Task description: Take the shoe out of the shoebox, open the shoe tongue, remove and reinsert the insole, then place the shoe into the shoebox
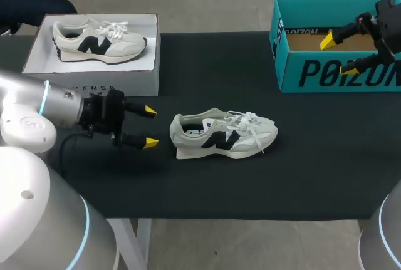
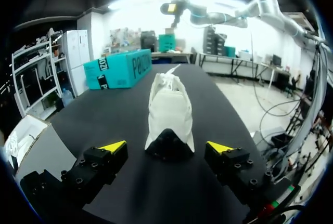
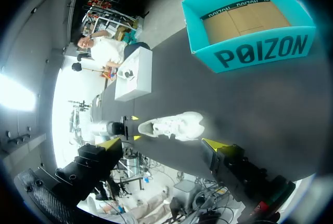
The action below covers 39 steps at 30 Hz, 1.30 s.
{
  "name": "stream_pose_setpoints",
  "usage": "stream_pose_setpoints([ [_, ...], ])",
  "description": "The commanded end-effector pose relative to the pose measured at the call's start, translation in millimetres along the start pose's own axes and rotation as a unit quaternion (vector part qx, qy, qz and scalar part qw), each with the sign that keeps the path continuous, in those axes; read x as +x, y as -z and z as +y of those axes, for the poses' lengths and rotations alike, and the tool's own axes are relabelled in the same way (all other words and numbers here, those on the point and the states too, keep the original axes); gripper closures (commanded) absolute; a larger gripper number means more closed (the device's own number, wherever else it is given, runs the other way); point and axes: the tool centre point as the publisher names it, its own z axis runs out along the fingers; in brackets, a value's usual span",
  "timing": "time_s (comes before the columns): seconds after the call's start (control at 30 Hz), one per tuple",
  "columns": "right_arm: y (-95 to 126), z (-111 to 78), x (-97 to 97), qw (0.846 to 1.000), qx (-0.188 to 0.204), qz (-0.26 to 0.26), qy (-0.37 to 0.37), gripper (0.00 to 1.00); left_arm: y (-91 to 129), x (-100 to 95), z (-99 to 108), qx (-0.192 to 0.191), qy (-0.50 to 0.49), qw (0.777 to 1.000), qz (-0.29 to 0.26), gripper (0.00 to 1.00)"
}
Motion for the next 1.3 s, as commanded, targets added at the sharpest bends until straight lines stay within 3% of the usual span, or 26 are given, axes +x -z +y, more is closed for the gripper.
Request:
stream_pose_setpoints([
  [0.03,-1,0.5,0.2,1.0,0.0,-0.002,-0.001,0.0,-16,-9.3,7,0.01,0.007,1.0,0.005,0.0],
  [0.27,-1,0.5,0.2,1.0,0.0,-0.002,-0.001,0.0,-33,-14.5,15,0.014,0.02,1.0,0.012,0.0],
  [0.47,-1,0.5,0.2,1.0,0.0,-0.002,-0.001,0.0,-40,-16.0,8,0.032,0.031,0.999,0.008,0.0],
  [1.3,-1,0.5,0.2,1.0,0.0,-0.002,-0.001,0.0,-65,3.5,12,0.039,0.031,0.998,0.039,0.0],
])
